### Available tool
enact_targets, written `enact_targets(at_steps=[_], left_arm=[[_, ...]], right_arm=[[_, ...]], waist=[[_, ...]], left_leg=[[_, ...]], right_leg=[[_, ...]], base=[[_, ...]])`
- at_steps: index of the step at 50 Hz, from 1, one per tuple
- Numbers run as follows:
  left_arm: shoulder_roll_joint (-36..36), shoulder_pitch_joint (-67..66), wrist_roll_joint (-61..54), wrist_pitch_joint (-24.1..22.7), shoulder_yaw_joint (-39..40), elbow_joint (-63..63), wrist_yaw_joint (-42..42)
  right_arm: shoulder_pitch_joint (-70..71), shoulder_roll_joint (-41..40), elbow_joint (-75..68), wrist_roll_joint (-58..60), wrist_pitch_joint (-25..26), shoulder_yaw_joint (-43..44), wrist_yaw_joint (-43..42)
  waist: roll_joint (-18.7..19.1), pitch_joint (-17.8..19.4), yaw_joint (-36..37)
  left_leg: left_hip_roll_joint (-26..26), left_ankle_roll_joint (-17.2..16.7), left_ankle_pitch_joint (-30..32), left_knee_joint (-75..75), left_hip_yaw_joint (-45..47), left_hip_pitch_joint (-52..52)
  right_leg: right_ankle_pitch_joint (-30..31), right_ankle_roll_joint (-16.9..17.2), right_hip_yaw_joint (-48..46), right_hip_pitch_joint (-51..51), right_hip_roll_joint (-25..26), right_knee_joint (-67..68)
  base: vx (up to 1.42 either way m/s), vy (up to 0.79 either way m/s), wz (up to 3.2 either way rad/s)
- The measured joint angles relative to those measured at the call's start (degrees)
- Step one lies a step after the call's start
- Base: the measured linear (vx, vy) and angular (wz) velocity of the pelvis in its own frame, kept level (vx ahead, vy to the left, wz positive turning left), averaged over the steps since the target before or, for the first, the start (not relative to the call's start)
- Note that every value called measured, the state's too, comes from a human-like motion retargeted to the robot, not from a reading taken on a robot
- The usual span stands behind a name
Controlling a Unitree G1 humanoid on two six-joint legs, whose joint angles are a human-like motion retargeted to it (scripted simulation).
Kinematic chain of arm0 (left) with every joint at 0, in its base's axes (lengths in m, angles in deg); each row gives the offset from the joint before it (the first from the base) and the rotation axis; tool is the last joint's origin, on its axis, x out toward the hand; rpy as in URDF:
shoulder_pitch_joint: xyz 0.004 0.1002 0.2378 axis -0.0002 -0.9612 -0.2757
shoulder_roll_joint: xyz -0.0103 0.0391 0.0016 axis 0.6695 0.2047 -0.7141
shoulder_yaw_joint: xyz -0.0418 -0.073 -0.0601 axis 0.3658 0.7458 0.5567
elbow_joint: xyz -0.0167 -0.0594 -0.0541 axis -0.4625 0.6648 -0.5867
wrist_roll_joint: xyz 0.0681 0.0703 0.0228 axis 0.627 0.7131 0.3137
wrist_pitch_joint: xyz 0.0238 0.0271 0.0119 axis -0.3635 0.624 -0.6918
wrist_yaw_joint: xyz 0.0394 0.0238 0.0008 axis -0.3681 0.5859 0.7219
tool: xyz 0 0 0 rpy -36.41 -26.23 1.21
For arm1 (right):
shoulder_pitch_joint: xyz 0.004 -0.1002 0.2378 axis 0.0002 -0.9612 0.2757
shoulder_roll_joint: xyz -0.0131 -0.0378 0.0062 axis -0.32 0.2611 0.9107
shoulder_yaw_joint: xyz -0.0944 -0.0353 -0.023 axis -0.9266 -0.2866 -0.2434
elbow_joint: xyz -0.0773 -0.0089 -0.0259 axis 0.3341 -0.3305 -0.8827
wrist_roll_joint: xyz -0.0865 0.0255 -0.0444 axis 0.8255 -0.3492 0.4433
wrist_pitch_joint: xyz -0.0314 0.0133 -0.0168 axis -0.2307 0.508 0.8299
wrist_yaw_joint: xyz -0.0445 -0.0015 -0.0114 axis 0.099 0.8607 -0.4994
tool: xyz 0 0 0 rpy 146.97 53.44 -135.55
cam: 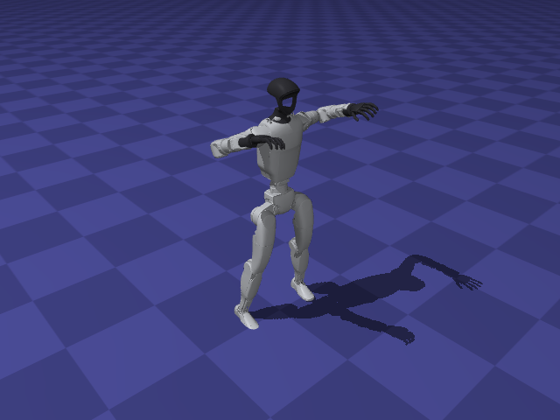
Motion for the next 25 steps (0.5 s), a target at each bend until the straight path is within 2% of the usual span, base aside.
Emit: enact_targets(at_steps=[10, 18, 25], left_arm=[[-0.6, -1.2, -0.2, -0.2, 1.3, 0.1, 0.2], [-0.6, -7.9, -6.5, -4.9, 4.6, -1.4, 2.1], [-0.8, -9.8, -8.2, -5.7, 6.2, -1.9, 2.3]], right_arm=[[-0.4, -0.4, 0.0, 0.0, -0.3, 0.2, 0.3], [-5.6, -0.9, 2.0, -1.6, -2.6, 4.3, 1.1], [-6.6, -1.1, 2.8, -2.6, -3.0, 5.3, 1.2]], waist=[[0.0, -0.7, 0.0], [0.5, -6.7, -0.2], [0.7, -8.2, 0.0]], left_leg=[[0.0, 0.0, -0.2, 0.2, -0.1, 0.1], [-0.1, -1.3, 0.1, 0.4, -0.3, -1.9], [0.0, -1.6, 0.2, 0.6, -0.2, -2.7]], right_leg=[[-0.2, 0.1, -0.2, 0.3, -0.1, 0.1], [0.5, 1.7, -0.5, -1.4, -0.2, -0.2], [0.7, 1.9, -0.6, -2.1, 0.0, -0.2]], base=[[0.00, 0.00, 0.00], [0.00, 0.00, 0.00], [0.00, 0.00, 0.00]])
